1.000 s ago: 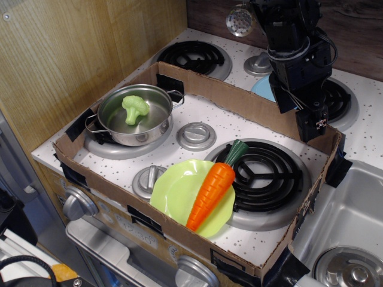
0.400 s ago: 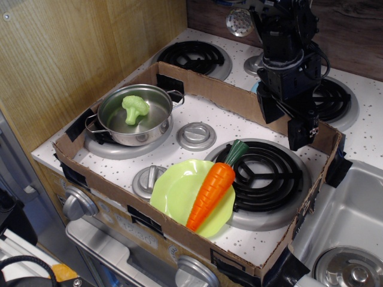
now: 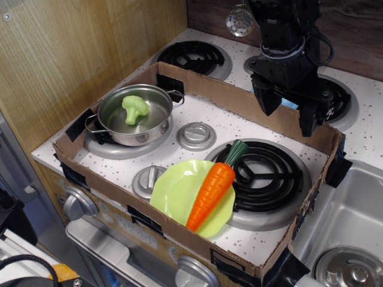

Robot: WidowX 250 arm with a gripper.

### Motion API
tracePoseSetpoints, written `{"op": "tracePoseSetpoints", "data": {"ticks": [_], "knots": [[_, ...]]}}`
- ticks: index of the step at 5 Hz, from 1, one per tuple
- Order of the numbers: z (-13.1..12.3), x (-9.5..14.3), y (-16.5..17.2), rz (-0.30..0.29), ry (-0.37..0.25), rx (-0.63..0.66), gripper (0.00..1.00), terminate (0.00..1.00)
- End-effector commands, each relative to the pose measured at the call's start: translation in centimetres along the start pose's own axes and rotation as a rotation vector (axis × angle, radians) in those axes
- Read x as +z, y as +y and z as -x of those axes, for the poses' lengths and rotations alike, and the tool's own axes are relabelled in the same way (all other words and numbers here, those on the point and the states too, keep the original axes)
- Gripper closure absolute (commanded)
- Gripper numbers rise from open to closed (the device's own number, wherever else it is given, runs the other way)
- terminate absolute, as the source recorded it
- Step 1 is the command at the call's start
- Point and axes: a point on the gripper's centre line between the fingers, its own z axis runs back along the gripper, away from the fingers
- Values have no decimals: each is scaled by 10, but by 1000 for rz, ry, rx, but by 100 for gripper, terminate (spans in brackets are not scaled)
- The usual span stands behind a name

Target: Take carrot off plate

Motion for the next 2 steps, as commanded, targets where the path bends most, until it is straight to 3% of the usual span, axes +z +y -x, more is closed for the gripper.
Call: {"op": "tracePoseSetpoints", "data": {"ticks": [1,2], "knots": [[-1,36,10,-116,-84,144,0,0],[7,45,9,-230,-87,119,0,0]]}}
